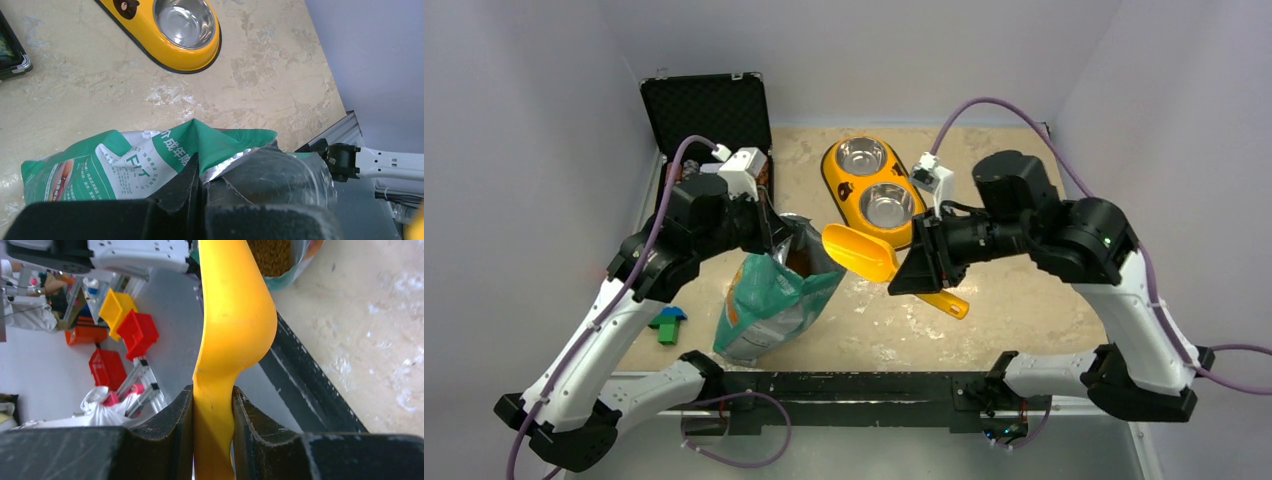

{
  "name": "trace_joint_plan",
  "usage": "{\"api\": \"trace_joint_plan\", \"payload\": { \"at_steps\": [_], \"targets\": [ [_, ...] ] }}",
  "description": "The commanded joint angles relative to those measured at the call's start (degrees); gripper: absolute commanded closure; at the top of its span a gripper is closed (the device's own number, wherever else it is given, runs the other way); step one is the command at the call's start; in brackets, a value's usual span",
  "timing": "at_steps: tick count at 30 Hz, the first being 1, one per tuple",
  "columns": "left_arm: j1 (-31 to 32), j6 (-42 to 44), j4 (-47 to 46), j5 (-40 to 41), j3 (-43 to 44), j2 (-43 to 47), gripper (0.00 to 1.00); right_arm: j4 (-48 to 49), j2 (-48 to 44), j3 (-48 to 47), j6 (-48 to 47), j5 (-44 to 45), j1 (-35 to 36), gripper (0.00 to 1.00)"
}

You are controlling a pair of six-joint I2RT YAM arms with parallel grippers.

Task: Serve the pet food

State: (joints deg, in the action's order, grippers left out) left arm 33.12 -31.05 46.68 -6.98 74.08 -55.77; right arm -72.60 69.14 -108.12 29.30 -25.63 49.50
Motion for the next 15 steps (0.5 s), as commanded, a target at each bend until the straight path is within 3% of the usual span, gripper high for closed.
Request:
{"api": "trace_joint_plan", "payload": {
  "at_steps": [1, 9, 15],
  "targets": [
    [0.42, -0.54, -12.73, -1.73, 4.55, -1.51, 1.00, -8.50, 5.82, -1.85, -2.78, -4.66, 0.02, 1.00],
    [2.42, 1.16, -13.66, -9.38, 5.56, -6.67, 1.00, -13.16, 16.49, -6.35, -1.76, 0.84, -0.42, 1.00],
    [5.92, 2.81, -12.67, -12.09, 4.02, -6.49, 1.00, -10.19, 15.15, 4.18, -2.86, -1.87, -5.01, 1.00]
  ]
}}
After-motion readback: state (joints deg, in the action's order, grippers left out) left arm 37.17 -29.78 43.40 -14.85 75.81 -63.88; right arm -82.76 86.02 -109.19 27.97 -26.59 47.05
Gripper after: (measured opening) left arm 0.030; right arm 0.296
